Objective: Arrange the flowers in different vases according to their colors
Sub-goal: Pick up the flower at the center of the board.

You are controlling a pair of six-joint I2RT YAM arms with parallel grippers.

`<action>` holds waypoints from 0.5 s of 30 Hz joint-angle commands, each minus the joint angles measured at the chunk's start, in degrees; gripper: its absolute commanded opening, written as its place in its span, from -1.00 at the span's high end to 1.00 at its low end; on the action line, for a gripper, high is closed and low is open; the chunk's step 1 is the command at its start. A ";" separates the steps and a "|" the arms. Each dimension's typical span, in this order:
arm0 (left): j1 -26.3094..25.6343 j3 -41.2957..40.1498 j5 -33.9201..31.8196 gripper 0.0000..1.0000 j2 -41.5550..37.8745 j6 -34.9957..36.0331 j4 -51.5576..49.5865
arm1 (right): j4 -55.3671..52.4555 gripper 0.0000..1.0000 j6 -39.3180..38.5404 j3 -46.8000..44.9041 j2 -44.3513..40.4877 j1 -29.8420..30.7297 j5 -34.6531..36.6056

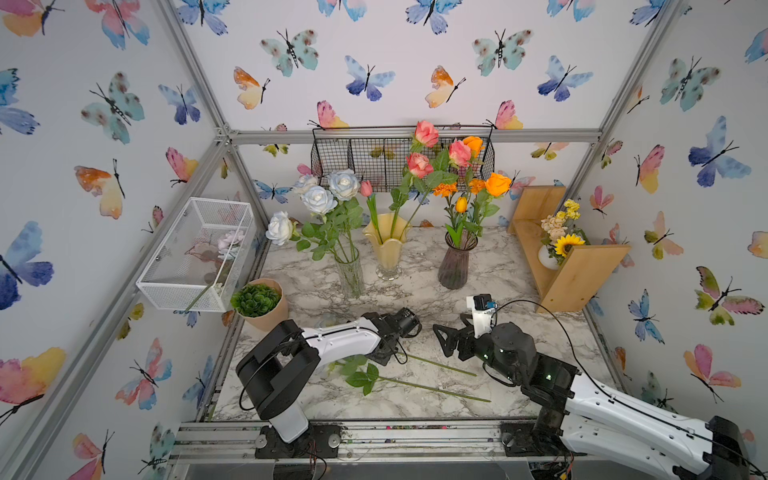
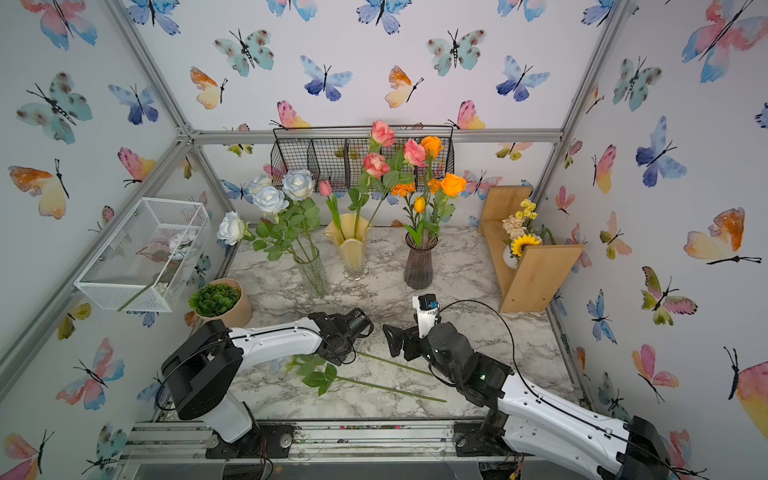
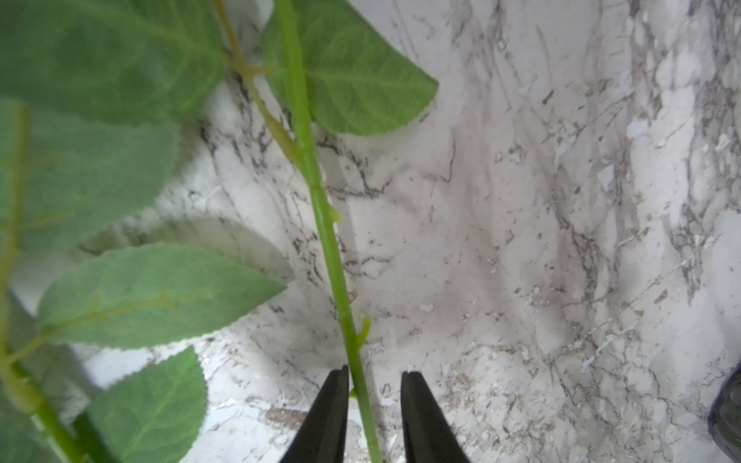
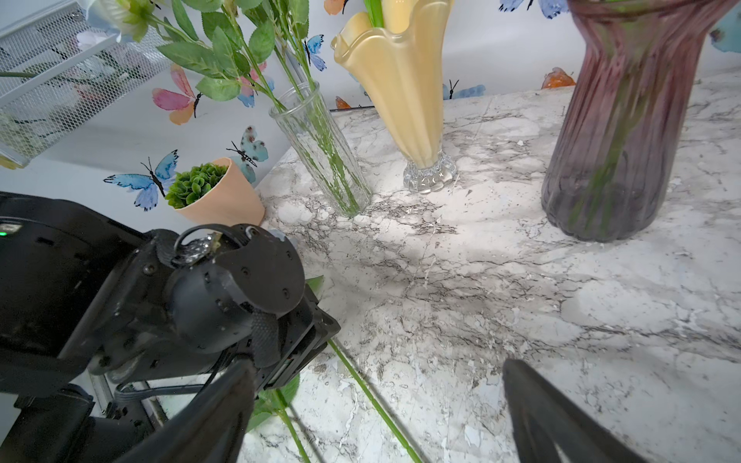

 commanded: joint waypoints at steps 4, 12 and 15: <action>0.37 1.21 0.82 0.48 2.94 1.78 -3.00 | -0.79 -0.97 -0.07 -0.44 -1.16 -0.02 1.67; 0.35 2.23 1.58 0.51 4.83 2.40 -3.52 | -0.91 -0.97 -0.15 -0.27 -1.02 -0.02 1.63; 0.42 2.79 1.68 0.65 5.57 2.76 -3.52 | -1.27 -0.96 -0.42 -0.03 -1.20 -0.02 1.92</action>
